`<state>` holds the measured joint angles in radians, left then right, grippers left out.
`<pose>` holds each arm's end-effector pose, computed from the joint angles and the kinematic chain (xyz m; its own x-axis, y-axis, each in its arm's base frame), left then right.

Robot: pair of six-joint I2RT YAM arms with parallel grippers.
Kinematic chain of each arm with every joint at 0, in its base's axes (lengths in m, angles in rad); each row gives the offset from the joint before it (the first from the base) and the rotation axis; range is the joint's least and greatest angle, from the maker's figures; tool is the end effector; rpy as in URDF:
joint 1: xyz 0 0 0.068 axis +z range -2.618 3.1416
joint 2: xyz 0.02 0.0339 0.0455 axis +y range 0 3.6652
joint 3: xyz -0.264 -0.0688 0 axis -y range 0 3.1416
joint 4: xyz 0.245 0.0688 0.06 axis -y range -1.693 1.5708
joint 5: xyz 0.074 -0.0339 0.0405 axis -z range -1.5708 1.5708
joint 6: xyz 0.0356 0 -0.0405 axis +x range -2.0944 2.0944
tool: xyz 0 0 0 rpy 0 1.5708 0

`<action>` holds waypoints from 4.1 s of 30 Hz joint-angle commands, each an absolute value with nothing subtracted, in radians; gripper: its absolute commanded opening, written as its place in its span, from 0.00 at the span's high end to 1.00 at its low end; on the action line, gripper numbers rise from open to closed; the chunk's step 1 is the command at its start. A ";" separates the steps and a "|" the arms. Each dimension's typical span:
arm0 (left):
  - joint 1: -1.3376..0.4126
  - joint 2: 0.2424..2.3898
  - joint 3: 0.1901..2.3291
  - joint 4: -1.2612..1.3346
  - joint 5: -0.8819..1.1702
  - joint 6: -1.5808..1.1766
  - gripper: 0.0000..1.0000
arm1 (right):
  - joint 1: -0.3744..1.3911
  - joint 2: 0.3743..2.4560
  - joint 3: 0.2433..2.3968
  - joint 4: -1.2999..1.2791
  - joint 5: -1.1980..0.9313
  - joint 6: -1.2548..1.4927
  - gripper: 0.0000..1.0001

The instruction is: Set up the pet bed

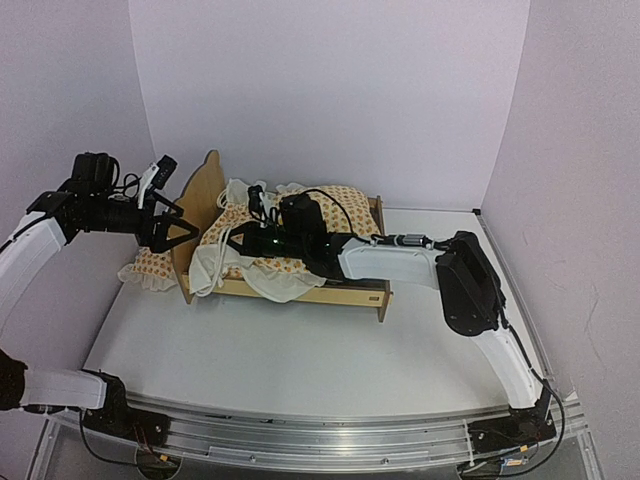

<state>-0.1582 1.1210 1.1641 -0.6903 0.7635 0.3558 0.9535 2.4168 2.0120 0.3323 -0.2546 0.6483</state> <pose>0.2202 -0.0601 0.3616 -0.3287 0.3073 -0.8930 0.8247 0.5542 -0.1129 0.3253 0.4738 0.2393 -0.5977 0.1675 -0.7840 -0.7196 0.3189 0.6168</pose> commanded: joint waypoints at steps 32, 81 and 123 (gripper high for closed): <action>-0.275 1.389 0.913 -0.478 0.385 0.565 0.98 | 1.068 2.083 1.684 -0.108 -0.385 0.545 1.00; -0.309 1.366 1.170 -0.639 0.519 0.467 0.97 | 1.180 2.464 1.840 0.163 0.261 0.374 0.55; -0.329 1.365 1.152 -0.604 0.523 0.425 0.96 | 1.224 2.631 2.086 -0.170 0.292 0.282 0.68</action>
<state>-0.3222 1.3884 1.1389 -0.6346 0.5026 0.4358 1.2209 2.5799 2.0209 -0.1018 0.3078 0.2929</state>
